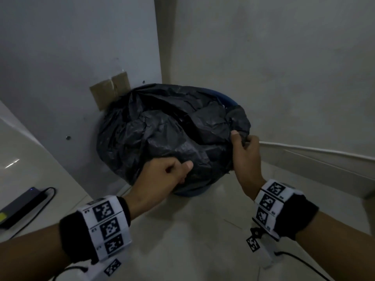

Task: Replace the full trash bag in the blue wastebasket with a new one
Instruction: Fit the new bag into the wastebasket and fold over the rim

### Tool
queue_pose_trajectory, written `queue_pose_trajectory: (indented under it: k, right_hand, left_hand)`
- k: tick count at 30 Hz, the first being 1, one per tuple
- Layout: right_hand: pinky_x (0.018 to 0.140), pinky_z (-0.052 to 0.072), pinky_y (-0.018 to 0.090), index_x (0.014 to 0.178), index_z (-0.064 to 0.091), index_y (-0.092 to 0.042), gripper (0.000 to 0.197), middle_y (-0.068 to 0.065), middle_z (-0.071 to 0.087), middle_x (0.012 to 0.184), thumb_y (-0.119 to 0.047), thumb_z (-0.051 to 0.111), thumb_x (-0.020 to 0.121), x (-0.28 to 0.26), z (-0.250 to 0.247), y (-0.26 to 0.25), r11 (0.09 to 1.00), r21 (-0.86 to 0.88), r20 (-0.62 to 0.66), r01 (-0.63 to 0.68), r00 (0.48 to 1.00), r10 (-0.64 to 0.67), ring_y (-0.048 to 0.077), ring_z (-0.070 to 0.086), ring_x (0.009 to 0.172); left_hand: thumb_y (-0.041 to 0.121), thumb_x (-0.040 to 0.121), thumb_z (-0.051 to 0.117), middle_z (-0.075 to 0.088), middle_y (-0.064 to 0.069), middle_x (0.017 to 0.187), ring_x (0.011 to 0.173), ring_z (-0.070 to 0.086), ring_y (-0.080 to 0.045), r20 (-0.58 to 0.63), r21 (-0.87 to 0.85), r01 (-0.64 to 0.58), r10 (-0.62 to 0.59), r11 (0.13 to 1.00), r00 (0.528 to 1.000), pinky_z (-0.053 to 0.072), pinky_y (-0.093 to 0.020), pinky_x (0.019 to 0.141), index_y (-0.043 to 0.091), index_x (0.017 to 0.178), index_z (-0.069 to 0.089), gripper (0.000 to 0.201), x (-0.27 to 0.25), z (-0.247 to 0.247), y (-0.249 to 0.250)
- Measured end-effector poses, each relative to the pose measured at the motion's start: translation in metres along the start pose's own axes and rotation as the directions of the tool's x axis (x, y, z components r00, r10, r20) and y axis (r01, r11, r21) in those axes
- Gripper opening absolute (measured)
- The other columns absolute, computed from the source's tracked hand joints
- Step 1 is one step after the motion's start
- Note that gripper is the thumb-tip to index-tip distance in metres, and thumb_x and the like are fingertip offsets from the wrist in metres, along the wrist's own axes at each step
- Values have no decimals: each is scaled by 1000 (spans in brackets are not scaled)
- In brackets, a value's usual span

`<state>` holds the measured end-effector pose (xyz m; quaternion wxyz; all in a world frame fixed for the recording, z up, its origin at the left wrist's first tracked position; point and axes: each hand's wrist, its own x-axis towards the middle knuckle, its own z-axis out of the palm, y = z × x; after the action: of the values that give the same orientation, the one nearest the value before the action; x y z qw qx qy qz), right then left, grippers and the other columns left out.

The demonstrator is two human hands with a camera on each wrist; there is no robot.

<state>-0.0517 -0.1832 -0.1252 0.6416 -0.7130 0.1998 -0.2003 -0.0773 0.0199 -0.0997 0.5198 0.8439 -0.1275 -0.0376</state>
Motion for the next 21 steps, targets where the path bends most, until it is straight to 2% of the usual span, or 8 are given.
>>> queue_pose_trajectory:
  k: [2, 4, 7, 8, 10, 13, 17, 21]
  right_hand:
    - [85, 54, 45, 109, 50, -20, 39, 6, 64, 109, -54, 51, 91, -5, 3, 0, 1000, -10, 48, 3, 999, -2, 26, 63, 98]
    - [70, 49, 38, 87, 53, -23, 35, 1, 64, 88, -57, 49, 91, -5, 3, 0, 999, -25, 68, 33, 997, -32, 25, 62, 83]
    - [61, 39, 30, 65, 42, -20, 47, 1, 50, 66, -56, 42, 94, 4, -2, -1, 993, -63, -47, 96, 994, -99, 17, 50, 62]
    - [62, 41, 32, 69, 42, -20, 42, 2, 51, 71, -53, 43, 96, 10, -4, 0, 989, -83, -108, 119, 986, -128, 15, 49, 65]
    - [78, 49, 43, 93, 48, -19, 34, 10, 56, 99, -53, 46, 93, 25, -7, 2, 988, -64, -191, 139, 970, -149, 20, 56, 86]
    - [94, 45, 36, 131, 42, -19, 50, 11, 43, 136, -52, 46, 94, 33, -10, 0, 984, -99, -133, 148, 978, -160, 20, 50, 111]
    - [98, 44, 34, 134, 48, -24, 53, 9, 38, 137, -57, 44, 93, 32, -12, -10, 910, -290, -28, 297, 948, -318, 22, 49, 116]
    - [96, 44, 37, 101, 70, -19, 40, 12, 52, 120, -53, 57, 86, 44, -12, -20, 669, -614, 160, 418, 897, -413, 34, 50, 114]
  left_hand:
    - [38, 91, 60, 52, 5, 54, 51, 46, -3, -117, 105, -149, 161, 983, 980, 37, -14, 52, 13, 61, 54, 39, 1, -2, -2]
    - [38, 92, 57, 50, 5, 56, 54, 46, -7, -178, 180, -236, 268, 955, 947, 38, -19, 54, 15, 63, 53, 37, 4, -6, -2]
    - [42, 92, 53, 51, 8, 75, 73, 47, -10, -221, 417, -358, 475, 835, 852, 38, -24, 68, 19, 73, 55, 30, 12, -12, -1]
    - [43, 91, 52, 55, 6, 89, 85, 49, -13, -188, 487, -387, 526, 783, 829, 39, -26, 77, 20, 84, 60, 26, 15, -13, -1]
    - [50, 90, 48, 55, 5, 119, 112, 49, -16, -75, 558, -377, 497, 739, 865, 36, -35, 98, 25, 119, 56, 39, 19, -13, -3]
    - [61, 90, 36, 55, 13, 124, 122, 44, -11, -16, 560, -246, 307, 791, 951, 12, -43, 118, 31, 146, 27, 65, 21, -8, -10]
    - [69, 88, 26, 58, 10, 107, 112, 49, -17, -8, 668, -254, 349, 699, 937, 13, -45, 116, 34, 134, 47, 61, 23, -2, -19]
    - [73, 86, 27, 56, 12, 92, 100, 50, -15, -42, 679, -262, 393, 686, 918, 14, -43, 113, 34, 106, 62, 57, 28, 2, -23]
